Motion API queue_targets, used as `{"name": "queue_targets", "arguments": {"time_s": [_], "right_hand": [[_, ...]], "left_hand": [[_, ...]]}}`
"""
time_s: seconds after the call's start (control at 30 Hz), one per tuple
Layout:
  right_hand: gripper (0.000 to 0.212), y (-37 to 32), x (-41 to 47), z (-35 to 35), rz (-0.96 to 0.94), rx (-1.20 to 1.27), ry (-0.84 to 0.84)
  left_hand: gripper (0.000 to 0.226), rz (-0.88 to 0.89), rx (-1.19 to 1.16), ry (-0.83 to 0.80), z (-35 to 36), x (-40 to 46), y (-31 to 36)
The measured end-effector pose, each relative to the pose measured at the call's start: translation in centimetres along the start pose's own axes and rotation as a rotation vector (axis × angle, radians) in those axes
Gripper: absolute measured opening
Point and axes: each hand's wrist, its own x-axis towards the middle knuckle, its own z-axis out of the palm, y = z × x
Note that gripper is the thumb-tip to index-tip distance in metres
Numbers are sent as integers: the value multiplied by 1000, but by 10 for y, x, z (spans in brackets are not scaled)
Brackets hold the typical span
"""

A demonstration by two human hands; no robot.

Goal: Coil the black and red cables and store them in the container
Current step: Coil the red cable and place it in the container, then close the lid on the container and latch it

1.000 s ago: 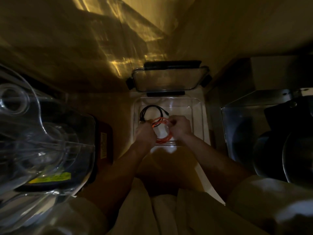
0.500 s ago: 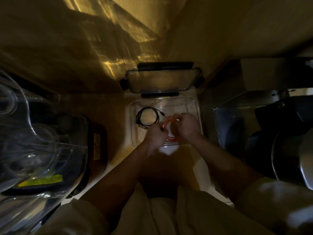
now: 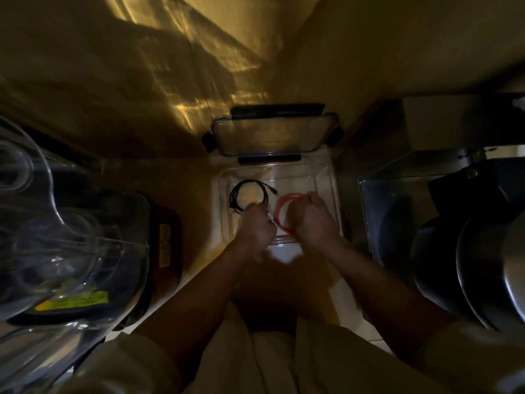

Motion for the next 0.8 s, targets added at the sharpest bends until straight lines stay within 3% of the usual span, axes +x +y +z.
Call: {"name": "queue_targets", "arguments": {"time_s": [0.1, 0.3, 0.8], "right_hand": [[44, -1, -6, -4, -15, 66, 19], [17, -4, -19, -18, -80, 210, 173], [20, -3, -26, -51, -58, 557, 262]], "left_hand": [[40, -8, -32, 25, -5, -1, 3], [33, 27, 4, 170, -14, -7, 3], [22, -28, -228, 360, -47, -13, -1]]}}
